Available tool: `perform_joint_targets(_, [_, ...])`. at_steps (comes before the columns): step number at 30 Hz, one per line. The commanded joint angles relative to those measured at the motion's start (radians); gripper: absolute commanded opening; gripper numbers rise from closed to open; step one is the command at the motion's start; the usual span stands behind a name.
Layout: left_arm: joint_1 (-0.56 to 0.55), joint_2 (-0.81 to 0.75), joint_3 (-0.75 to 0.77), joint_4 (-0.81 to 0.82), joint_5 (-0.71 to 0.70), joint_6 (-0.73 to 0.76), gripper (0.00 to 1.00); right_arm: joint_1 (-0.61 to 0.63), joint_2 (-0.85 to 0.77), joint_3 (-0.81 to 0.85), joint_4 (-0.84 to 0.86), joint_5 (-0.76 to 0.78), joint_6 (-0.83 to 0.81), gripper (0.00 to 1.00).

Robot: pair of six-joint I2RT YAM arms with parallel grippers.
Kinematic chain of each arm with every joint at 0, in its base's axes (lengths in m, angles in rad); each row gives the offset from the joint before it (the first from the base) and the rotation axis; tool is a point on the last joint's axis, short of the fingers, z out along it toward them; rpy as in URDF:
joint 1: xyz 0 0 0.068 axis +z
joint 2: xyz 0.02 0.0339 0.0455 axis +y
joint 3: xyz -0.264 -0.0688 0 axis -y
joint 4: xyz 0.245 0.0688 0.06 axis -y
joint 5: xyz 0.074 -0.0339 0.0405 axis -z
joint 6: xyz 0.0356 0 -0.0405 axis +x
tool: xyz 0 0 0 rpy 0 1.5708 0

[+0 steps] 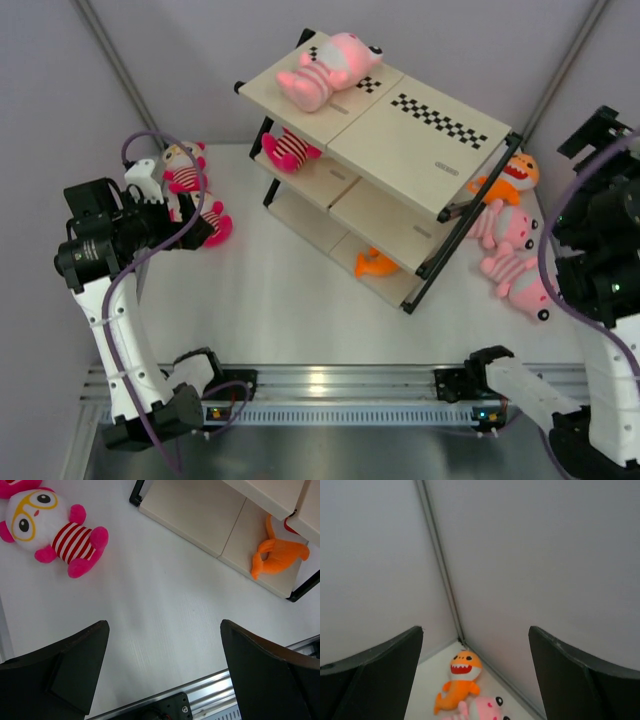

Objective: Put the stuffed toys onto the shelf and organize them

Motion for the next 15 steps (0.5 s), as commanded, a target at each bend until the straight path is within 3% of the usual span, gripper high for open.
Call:
perform_joint_targets(1, [0.0,0.004,-0.001,0.033,0.031,0.021,0.99,-0.242,0.182,0.126,-0.332,-0.312,0.21,0.88])
perform_joint_targets(2, [-0.001,0.002,-0.002,0.034,0.028,0.025,0.99,-0.332,0.225,0.145,-0.392,-0.425,0.298,0.88])
perform_joint_targets(3, [0.0,-0.001,-0.004,0.034,0.026,0.028,0.99,-0.526,0.29,0.148,-0.42,-0.528,0.358,0.86])
perform_joint_targets(4, [-0.001,0.001,-0.005,0.033,0.02,0.029,0.99,-0.601,0.312,0.113,-0.419,-0.682,0.436,0.83])
perform_joint_targets(6, [-0.003,-0.001,-0.013,0.033,0.014,0.035,0.99,-0.718,0.354,0.051,-0.385,-0.762,0.467,0.82])
perform_joint_targets(11, [-0.001,0.016,-0.017,0.034,0.015,0.035,0.99,-0.779,0.453,-0.158,-0.293,-0.937,0.499,0.82])
perform_joint_targets(15, [-0.001,0.022,-0.014,0.034,0.029,0.043,0.99,-0.861,0.627,-0.217,-0.305,-1.104,0.495,0.73])
